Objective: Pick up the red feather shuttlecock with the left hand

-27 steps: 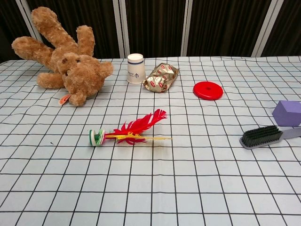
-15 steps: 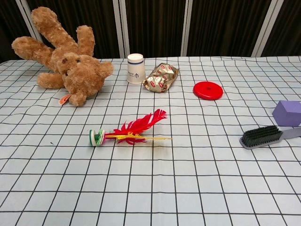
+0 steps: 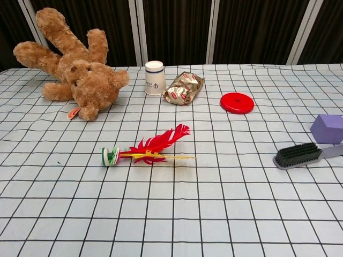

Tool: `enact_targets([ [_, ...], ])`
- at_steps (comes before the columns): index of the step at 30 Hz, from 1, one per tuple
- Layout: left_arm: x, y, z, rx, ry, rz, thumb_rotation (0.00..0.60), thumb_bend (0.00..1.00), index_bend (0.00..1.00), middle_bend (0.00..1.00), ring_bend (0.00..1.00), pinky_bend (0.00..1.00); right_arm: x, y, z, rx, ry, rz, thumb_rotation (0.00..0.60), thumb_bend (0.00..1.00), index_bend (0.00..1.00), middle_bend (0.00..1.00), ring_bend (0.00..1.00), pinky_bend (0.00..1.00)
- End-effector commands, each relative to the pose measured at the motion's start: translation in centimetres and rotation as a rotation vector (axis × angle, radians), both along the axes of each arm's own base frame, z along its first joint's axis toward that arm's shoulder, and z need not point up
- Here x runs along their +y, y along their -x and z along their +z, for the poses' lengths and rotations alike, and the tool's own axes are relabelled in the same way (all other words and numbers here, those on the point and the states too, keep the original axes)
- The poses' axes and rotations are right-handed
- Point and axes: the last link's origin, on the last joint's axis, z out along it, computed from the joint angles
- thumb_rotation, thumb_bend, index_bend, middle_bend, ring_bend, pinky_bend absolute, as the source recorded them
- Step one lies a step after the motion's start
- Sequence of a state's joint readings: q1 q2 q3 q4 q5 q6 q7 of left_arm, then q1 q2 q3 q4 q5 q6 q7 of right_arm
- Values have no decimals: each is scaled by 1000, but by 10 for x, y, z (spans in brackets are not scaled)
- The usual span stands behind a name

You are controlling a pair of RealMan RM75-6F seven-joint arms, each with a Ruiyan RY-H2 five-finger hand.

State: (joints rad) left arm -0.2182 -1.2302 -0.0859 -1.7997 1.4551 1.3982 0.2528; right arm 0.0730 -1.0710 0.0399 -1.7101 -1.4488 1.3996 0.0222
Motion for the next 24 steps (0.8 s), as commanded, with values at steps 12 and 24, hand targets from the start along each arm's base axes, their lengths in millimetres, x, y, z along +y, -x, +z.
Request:
enact_targets([
  [12,60,-100,-67,180,151,-286,600,308,334,0,0,0,-1,0,0,-12,6,-2,600,342,0,0,0,0],
  [24,56,-159,-149,159,230,-303,600,313,415,0,0,0,-2,2,3,-34,16,-11,600,342,0,0,0,0],
])
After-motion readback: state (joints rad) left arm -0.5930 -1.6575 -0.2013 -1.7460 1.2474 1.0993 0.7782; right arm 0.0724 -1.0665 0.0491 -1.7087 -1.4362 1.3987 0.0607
